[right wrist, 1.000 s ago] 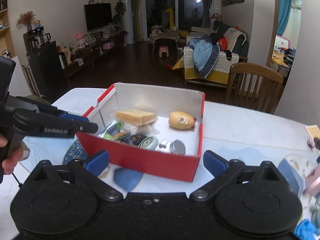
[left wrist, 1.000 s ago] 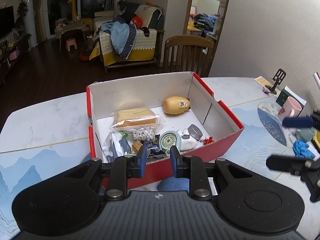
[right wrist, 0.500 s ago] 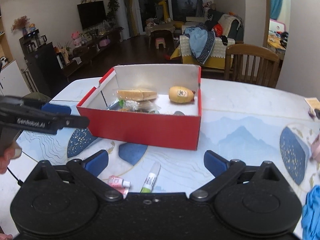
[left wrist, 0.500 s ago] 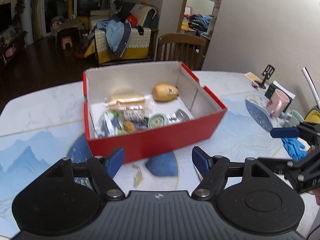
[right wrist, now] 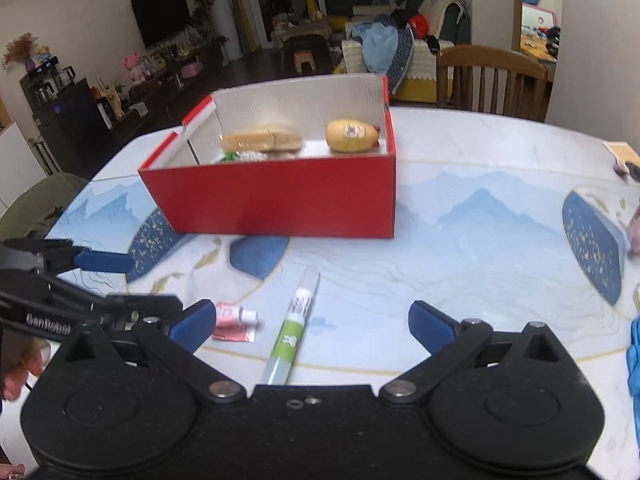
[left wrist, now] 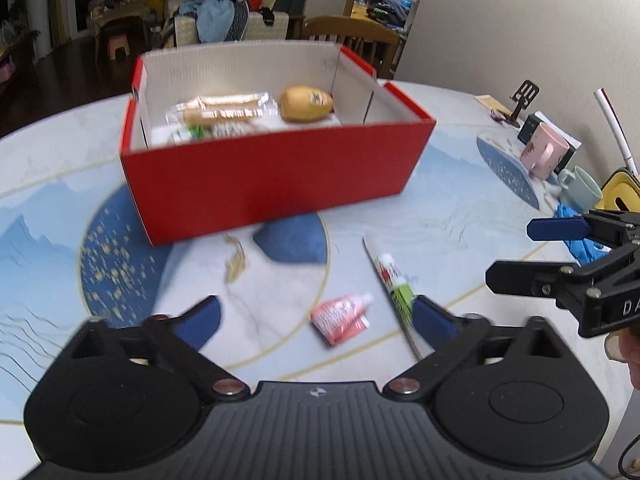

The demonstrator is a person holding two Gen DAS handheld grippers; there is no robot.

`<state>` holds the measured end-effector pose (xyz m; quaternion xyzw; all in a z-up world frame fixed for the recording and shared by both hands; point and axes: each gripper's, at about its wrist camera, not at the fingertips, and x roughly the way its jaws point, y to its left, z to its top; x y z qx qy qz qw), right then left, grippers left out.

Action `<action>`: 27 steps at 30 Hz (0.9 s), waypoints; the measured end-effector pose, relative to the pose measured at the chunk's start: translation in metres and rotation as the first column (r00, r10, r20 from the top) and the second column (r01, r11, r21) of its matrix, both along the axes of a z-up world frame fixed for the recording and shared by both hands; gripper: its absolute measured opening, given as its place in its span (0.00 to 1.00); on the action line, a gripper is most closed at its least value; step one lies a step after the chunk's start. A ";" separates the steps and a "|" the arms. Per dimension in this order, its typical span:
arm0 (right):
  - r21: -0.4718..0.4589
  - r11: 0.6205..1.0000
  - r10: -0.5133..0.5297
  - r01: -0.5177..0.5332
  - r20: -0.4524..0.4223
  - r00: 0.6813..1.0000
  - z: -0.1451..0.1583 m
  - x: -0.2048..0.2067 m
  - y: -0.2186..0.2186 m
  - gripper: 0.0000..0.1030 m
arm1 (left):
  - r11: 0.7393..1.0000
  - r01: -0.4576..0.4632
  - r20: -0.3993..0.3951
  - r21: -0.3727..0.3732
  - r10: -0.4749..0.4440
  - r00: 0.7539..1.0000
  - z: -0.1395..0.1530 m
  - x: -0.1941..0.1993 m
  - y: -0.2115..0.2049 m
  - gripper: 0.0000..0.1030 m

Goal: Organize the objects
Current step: 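Withdraw both tools from the box toward the pink tube and glue stick, then grasp the pink tube with left tool while right tool grasps green glue stick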

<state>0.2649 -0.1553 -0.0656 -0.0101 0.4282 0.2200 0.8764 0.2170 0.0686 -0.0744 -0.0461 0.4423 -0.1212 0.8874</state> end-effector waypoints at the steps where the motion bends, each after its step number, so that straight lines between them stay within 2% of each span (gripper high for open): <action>1: 0.000 1.000 -0.006 0.006 -0.009 1.000 -0.002 0.002 0.000 1.00 | 1.000 0.003 -0.006 -0.010 -0.003 1.000 -0.004 -0.001 -0.001 1.00; 3: -0.008 1.000 -0.022 0.022 -0.026 0.999 -0.008 0.004 0.001 1.00 | 1.000 0.009 -0.024 -0.015 -0.009 1.000 -0.012 0.000 -0.004 1.00; 9: -0.048 0.998 -0.053 0.049 -0.089 0.995 -0.029 0.012 0.012 0.99 | 0.999 0.029 -0.072 0.045 -0.025 0.997 -0.034 0.005 -0.016 1.00; 12: -0.054 0.998 -0.052 0.045 -0.127 0.991 -0.040 0.016 0.019 0.99 | 1.000 0.014 -0.094 0.025 -0.012 0.995 -0.045 0.008 -0.016 1.00; 19: -0.097 0.992 -0.097 0.080 -0.183 0.978 -0.062 0.025 0.030 0.92 | 0.996 0.038 -0.067 0.083 -0.032 0.997 -0.057 0.013 -0.021 1.00; 27: -0.122 0.988 -0.121 0.097 -0.208 0.971 -0.074 0.029 0.034 0.79 | 0.988 0.059 -0.015 0.146 -0.057 0.998 -0.063 0.012 -0.024 1.00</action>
